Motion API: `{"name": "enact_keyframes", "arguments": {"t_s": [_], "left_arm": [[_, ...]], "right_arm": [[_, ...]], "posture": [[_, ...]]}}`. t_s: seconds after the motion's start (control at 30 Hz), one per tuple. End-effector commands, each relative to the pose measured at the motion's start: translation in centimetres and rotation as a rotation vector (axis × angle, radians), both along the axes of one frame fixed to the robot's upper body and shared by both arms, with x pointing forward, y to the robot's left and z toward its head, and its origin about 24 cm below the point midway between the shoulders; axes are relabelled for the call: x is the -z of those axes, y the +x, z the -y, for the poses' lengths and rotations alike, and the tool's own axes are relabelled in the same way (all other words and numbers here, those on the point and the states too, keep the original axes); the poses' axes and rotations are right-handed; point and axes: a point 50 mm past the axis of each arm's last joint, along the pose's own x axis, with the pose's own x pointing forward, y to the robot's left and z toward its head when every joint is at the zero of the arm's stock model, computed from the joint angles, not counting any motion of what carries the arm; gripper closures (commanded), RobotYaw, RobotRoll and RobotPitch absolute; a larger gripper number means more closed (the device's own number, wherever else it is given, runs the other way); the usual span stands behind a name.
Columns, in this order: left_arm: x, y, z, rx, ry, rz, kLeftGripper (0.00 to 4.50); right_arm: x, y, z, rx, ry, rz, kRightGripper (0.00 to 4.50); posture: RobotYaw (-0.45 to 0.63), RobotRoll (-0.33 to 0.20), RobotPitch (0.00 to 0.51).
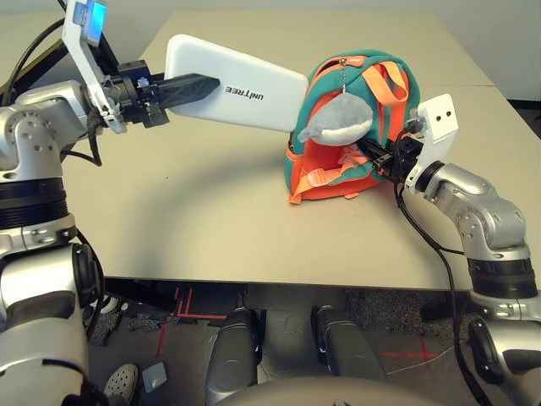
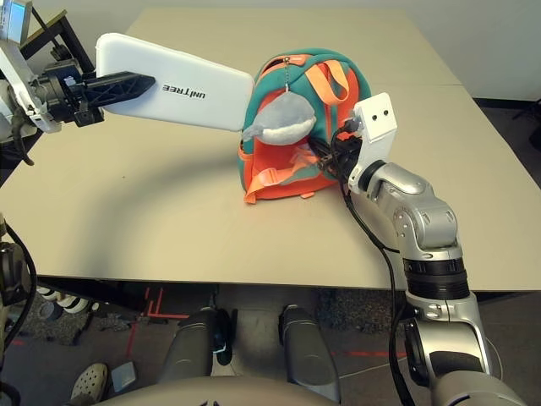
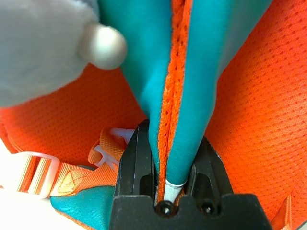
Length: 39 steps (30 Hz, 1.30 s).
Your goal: Put the pencil case into the backpack and zip it.
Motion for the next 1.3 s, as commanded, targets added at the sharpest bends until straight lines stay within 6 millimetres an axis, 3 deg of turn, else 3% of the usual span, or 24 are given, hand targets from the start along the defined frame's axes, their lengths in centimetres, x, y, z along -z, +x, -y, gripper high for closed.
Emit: {"name": "enact_keyframes", "arguments": {"t_s": [0.03, 0.27, 0.5, 0.73, 0.93, 1.2, 1.23, 1.3], "left_arm": [[-0.4, 0.2, 1.7, 0.091, 0.013, 0.027, 3.23], [0.4, 1.7, 3.8, 0.122, 0.101, 0.055, 3.23], [1.7, 3.8, 7.3, 0.105, 0.195, 0.127, 3.23], [6.1, 5.6, 12.8, 0.066, 0.240, 0.131, 3.23], [6.9, 6.0, 13.4, 0.025, 0.208, 0.106, 3.23], [5.0, 5.2, 10.6, 0.003, 0.122, 0.087, 0.27], [4.6, 5.0, 10.1, -0.001, 0.112, 0.085, 0.01], [3.8, 4.6, 9.1, -0.013, 0.095, 0.080, 0.00]], "right_arm": [[1.3, 0.0, 0.6, 0.042, -0.024, -0.062, 3.94], [1.3, 0.1, 0.5, 0.042, -0.019, -0.060, 3.94], [1.4, 0.2, 0.3, 0.041, -0.012, -0.057, 3.94], [1.6, 0.2, -0.2, 0.034, -0.007, -0.056, 3.94], [1.5, 0.1, -0.2, 0.034, -0.008, -0.051, 3.94], [1.7, 0.0, -0.2, 0.035, -0.008, -0.054, 3.94], [1.7, 0.0, -0.2, 0.035, -0.008, -0.054, 3.94], [1.7, 0.0, -0.2, 0.033, -0.008, -0.055, 3.94]], "posture": [[-0.17, 0.000, 0.118], [-0.17, 0.000, 0.118], [-0.18, 0.000, 0.117], [-0.18, 0.000, 0.116], [-0.19, 0.000, 0.118], [-0.19, 0.000, 0.119], [-0.19, 0.000, 0.119], [-0.19, 0.000, 0.121]]}}
